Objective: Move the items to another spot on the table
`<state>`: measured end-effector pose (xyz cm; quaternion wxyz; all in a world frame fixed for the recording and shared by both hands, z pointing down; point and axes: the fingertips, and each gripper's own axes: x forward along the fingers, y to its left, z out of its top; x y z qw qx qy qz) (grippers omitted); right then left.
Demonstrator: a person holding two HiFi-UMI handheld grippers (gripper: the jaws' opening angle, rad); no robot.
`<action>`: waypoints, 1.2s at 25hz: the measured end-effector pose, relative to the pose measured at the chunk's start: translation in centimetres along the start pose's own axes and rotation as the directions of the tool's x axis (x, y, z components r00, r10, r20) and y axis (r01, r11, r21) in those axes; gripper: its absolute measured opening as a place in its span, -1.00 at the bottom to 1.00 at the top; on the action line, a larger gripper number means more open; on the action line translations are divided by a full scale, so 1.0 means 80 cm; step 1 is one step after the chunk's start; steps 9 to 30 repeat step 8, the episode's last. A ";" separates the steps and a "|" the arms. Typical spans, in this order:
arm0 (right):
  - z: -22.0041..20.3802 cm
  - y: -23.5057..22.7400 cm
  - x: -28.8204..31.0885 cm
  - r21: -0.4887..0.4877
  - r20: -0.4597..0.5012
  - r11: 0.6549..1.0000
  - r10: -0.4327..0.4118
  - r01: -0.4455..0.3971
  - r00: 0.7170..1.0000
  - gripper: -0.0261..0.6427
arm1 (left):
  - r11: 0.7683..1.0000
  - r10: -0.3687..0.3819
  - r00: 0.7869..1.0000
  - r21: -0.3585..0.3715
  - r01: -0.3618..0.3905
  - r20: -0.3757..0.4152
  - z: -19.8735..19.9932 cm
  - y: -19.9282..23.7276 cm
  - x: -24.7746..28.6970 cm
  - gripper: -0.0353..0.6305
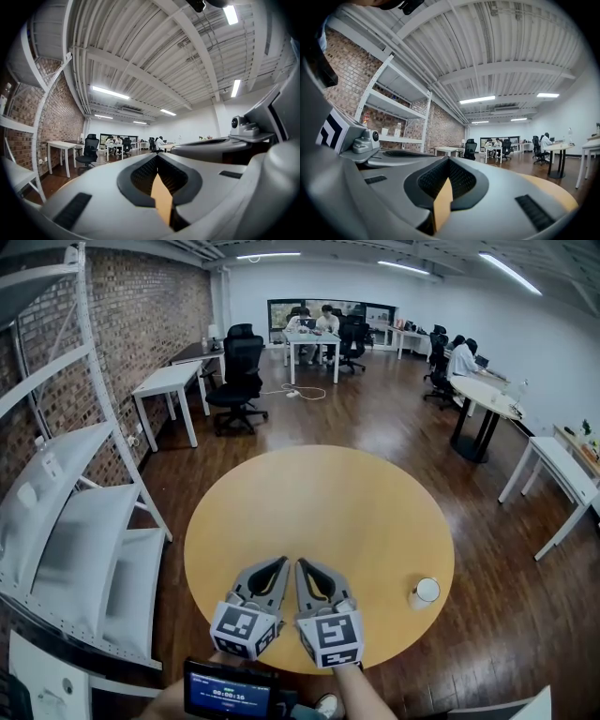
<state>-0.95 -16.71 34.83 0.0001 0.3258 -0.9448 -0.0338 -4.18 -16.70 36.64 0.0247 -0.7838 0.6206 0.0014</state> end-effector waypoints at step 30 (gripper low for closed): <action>-0.005 -0.013 -0.004 -0.020 0.011 1.000 -0.016 0.016 1.000 -0.92 | 1.000 -0.009 1.000 0.000 0.009 -0.001 -0.001 -0.009 0.008 -0.89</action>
